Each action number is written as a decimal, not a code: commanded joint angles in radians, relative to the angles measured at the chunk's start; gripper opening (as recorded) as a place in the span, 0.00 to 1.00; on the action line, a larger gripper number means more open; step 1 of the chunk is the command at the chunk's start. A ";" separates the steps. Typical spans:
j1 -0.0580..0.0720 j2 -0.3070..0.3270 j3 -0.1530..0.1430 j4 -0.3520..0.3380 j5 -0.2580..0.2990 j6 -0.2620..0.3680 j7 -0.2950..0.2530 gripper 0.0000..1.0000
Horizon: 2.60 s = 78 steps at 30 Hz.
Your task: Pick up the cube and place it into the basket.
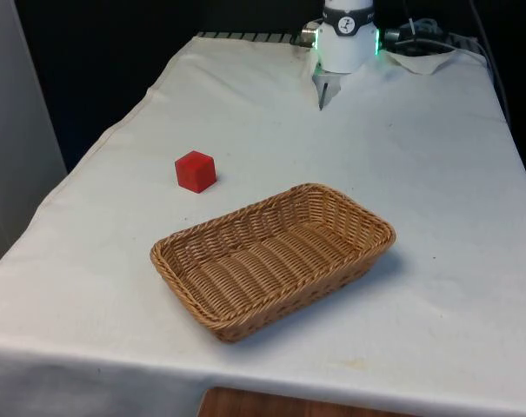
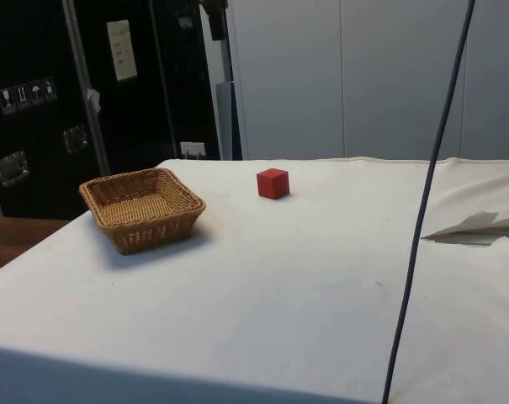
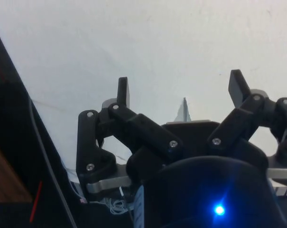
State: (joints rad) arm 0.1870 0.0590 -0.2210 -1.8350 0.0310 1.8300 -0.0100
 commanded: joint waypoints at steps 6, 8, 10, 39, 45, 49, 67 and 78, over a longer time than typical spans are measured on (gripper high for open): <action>0.000 0.005 -0.005 0.005 -0.012 0.000 0.039 1.00; 0.000 0.001 -0.005 0.001 -0.008 0.001 0.038 1.00; 0.000 0.005 -0.006 0.005 -0.020 0.001 0.065 1.00; 0.001 -0.007 -0.013 -0.017 -0.099 0.045 0.221 1.00; 0.002 -0.016 -0.012 -0.047 -0.123 0.106 0.249 1.00; 0.001 -0.020 -0.012 -0.062 -0.128 0.141 0.260 1.00; -0.008 -0.015 -0.051 -0.166 -0.075 0.299 0.225 1.00; -0.013 0.014 -0.107 -0.208 -0.004 0.377 0.142 1.00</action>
State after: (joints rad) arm 0.1790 0.0740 -0.3260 -2.0360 0.0120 2.1930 0.1470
